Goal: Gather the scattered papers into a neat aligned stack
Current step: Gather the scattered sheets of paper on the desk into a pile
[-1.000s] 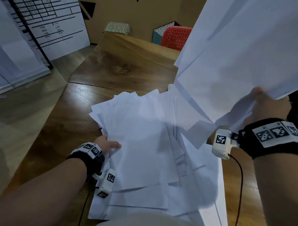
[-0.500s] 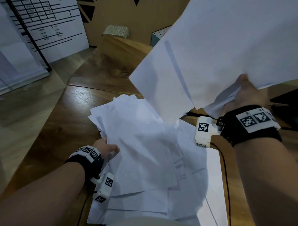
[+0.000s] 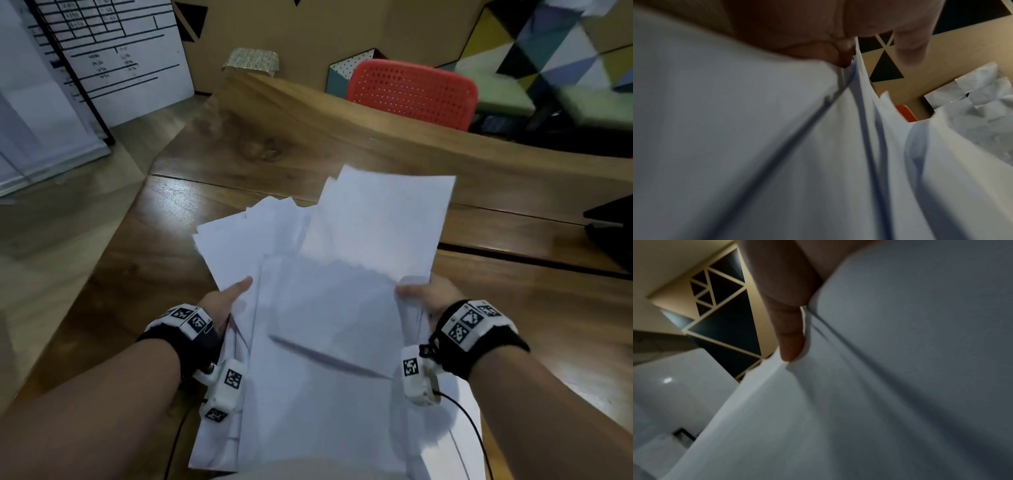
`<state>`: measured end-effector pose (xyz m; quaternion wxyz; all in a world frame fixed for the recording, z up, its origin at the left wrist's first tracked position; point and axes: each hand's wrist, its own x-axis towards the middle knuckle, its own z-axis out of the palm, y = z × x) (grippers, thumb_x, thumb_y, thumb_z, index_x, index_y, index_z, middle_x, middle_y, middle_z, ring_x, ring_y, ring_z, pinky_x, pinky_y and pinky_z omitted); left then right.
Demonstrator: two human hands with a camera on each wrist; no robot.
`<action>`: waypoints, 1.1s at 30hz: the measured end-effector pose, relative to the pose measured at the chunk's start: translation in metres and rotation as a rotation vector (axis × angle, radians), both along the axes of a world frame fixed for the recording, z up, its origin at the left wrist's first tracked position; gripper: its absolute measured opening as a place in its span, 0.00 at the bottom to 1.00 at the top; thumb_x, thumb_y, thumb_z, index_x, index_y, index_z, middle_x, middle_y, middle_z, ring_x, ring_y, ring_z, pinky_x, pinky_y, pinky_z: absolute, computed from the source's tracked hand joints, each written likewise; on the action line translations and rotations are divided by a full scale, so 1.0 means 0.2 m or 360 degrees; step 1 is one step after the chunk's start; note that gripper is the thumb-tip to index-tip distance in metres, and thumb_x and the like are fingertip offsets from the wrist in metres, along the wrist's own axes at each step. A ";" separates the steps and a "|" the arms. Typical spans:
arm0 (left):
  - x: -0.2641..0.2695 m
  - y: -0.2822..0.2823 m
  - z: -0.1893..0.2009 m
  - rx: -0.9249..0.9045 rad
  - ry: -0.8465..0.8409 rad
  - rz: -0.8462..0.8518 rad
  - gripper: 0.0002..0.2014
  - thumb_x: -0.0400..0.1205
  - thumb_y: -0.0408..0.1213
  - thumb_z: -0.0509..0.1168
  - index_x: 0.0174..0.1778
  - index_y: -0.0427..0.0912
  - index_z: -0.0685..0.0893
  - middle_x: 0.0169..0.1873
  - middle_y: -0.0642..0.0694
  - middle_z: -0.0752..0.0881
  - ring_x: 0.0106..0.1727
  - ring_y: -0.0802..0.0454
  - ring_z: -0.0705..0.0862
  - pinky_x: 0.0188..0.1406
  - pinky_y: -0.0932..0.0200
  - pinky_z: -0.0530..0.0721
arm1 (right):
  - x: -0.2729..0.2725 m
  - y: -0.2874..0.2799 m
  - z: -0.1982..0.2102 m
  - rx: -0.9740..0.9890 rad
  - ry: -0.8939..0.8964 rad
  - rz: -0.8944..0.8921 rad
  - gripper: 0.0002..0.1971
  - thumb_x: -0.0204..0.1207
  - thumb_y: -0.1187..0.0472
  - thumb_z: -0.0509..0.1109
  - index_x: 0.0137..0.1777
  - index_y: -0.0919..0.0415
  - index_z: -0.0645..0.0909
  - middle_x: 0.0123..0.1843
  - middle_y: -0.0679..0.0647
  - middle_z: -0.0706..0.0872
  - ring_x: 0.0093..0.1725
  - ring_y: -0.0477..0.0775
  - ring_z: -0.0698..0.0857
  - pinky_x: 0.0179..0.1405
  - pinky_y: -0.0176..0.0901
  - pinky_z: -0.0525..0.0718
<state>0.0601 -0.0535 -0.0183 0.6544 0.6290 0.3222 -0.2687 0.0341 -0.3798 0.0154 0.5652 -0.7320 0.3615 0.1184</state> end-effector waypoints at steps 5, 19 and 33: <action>0.00 0.00 0.00 0.0342 -0.0096 -0.0156 0.24 0.76 0.45 0.70 0.58 0.27 0.82 0.51 0.38 0.84 0.50 0.40 0.82 0.54 0.51 0.78 | -0.01 -0.01 -0.10 -0.0076 0.0146 0.0222 0.23 0.51 0.69 0.77 0.50 0.64 0.84 0.48 0.64 0.90 0.49 0.67 0.89 0.58 0.65 0.85; 0.02 0.00 -0.04 0.0426 -0.0126 -0.0291 0.12 0.71 0.38 0.76 0.31 0.37 0.79 0.29 0.41 0.85 0.31 0.45 0.80 0.29 0.59 0.76 | -0.02 0.22 -0.09 -0.0638 0.0216 0.0655 0.07 0.74 0.59 0.69 0.40 0.60 0.76 0.40 0.54 0.80 0.48 0.59 0.80 0.39 0.42 0.76; 0.03 0.04 -0.10 0.0527 -0.0149 -0.0357 0.25 0.63 0.36 0.80 0.54 0.31 0.84 0.51 0.35 0.88 0.53 0.34 0.86 0.63 0.38 0.81 | -0.09 -0.10 -0.06 -0.0335 -0.0074 -0.0294 0.07 0.70 0.56 0.77 0.43 0.58 0.87 0.40 0.53 0.88 0.41 0.55 0.84 0.45 0.43 0.80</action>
